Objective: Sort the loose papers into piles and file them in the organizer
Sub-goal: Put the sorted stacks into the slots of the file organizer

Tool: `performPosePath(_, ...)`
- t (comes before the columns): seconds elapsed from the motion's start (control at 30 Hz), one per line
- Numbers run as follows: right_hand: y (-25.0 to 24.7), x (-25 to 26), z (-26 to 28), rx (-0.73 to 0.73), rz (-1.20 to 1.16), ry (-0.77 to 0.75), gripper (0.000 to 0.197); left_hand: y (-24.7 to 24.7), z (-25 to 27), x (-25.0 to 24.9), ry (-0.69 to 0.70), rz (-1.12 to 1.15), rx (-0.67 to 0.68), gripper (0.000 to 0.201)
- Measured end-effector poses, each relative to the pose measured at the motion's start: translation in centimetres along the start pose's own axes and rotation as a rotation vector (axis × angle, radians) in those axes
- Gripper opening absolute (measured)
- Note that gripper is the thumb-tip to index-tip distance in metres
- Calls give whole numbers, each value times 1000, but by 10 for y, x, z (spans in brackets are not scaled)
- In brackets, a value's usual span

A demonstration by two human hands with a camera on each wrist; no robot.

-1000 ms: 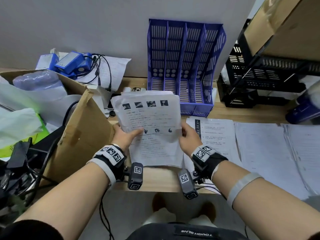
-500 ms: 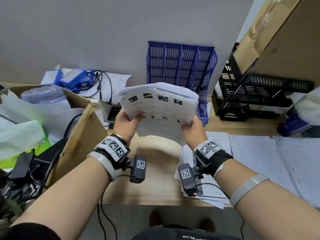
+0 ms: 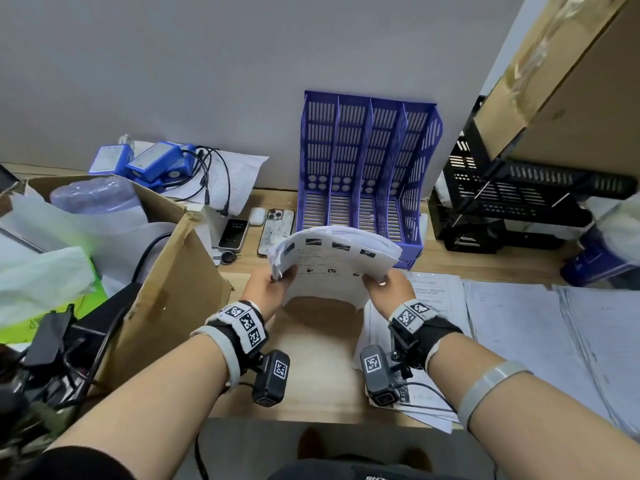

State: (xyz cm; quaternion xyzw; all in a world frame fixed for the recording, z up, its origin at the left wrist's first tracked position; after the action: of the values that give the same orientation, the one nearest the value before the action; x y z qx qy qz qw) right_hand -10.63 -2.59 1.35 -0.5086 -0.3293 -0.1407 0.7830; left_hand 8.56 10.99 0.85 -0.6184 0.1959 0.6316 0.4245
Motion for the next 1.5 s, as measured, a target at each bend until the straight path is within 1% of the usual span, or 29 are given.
performPosePath(0.03, -4, 4, -3, -44, -24, 39, 28, -2, -2, -1, -41, 13, -15, 8)
performPosePath(0.07, -7, 10, -7, -81, -71, 74, 41, -5, -4, -4, -55, 43, -37, 14)
performPosePath(0.1, -12, 21, -7, -72, -135, 103, 55, -8, -8, -8, -36, 58, -55, 19)
performPosePath(0.13, -13, 30, -9, -5, -227, 127, 65, -11, -8, -19, -8, 80, -73, 24)
performPosePath(0.2, -18, 61, -2, 255, -456, 123, 73, -17, -12, -38, 53, 121, -126, 35)
performPosePath(0.23, -22, 81, 3, 385, -515, 98, 81, -20, -16, -47, 87, 124, -154, 37)
performPosePath(0.27, -27, 102, 8, 465, -536, 27, 93, -21, -18, -58, 136, 124, -167, 35)
performPosePath(0.3, -33, 124, 12, 498, -494, -59, 104, -19, -21, -69, 199, 97, -158, 29)
performPosePath(0.33, -37, 141, 11, 495, -441, -138, 109, -16, -22, -80, 262, 65, -125, 20)
performPosePath(0.37, -42, 158, 10, 465, -392, -194, 109, -12, -20, -93, 325, 26, -93, 18)
performPosePath(0.4, -48, 174, 11, 422, -367, -227, 104, -6, -19, -102, 393, -6, -75, 23)
performPosePath(0.43, -55, 186, 10, 388, -362, -225, 91, -2, -17, -109, 448, -33, -82, 27)
performPosePath(0.47, -61, 194, 7, 335, -367, -227, 71, 2, -14, -119, 491, -31, -90, 32)
performPosePath(0.5, -69, 199, 5, 268, -346, -235, 52, 5, -13, -123, 506, -25, -87, 41)
performPosePath(0.53, -77, 201, 0, 212, -311, -251, 38, 9, -15, -122, 513, -24, -55, 54)
performPosePath(0.57, -82, 200, -7, 176, -276, -265, 34, 12, -20, -118, 483, -52, -9, 71)
performPosePath(0.63, -93, 197, -15, 167, -248, -281, 34, 18, -31, -104, 349, -111, 58, 101)
performPosePath(0.67, -98, 196, -18, 182, -260, -284, 34, 21, -36, -95, 270, -103, 78, 111)
performPosePath(0.73, -105, 197, -23, 230, -337, -282, 36, 29, -43, -82, 168, -1, 109, 119)
performPosePath(0.8, -110, 199, -32, 269, -353, -298, 42, 37, -50, -75, 163, 69, 100, 117)
performPosePath(0.93, -109, 204, -60, 299, -310, -273, 43, 47, -73, -70, 125, 122, 56, 112)
performPosePath(1.0, -105, 205, -76, 310, -279, -264, 40, 52, -87, -66, 97, 93, 50, 110)
performPosePath(1.1, -102, 204, -102, 329, -299, -242, 37, 58, -110, -60, 42, 30, 45, 108)
performPosePath(1.2, -99, 207, -122, 327, -302, -257, 30, 60, -132, -56, -15, -62, -17, 103)
performPosePath(1.3, -92, 206, -139, 283, -290, -299, 38, 60, -153, -57, -105, -301, -56, 81)
performPosePath(1.37, -86, 202, -146, 244, -168, -352, 49, 59, -163, -58, -157, -482, -46, 65)
performPosePath(1.4, -83, 201, -147, 228, -77, -393, 50, 58, -166, -58, -171, -527, -44, 57)
performPosePath(1.43, -79, 198, -149, 221, -8, -428, 47, 57, -168, -57, -183, -536, -52, 50)
performPosePath(1.5, -68, 191, -151, 256, 51, -454, 30, 56, -167, -54, -206, -483, -88, 34)
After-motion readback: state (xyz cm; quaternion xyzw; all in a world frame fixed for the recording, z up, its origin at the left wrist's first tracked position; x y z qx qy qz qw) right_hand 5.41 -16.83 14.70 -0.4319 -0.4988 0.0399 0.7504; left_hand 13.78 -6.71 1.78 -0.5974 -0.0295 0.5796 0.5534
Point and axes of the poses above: each hand's wrist, its own z-axis away from the middle knuckle, its own y-axis out of the palm, x = y × z, the point moved 2 cm from there along -z, towards the middle knuckle
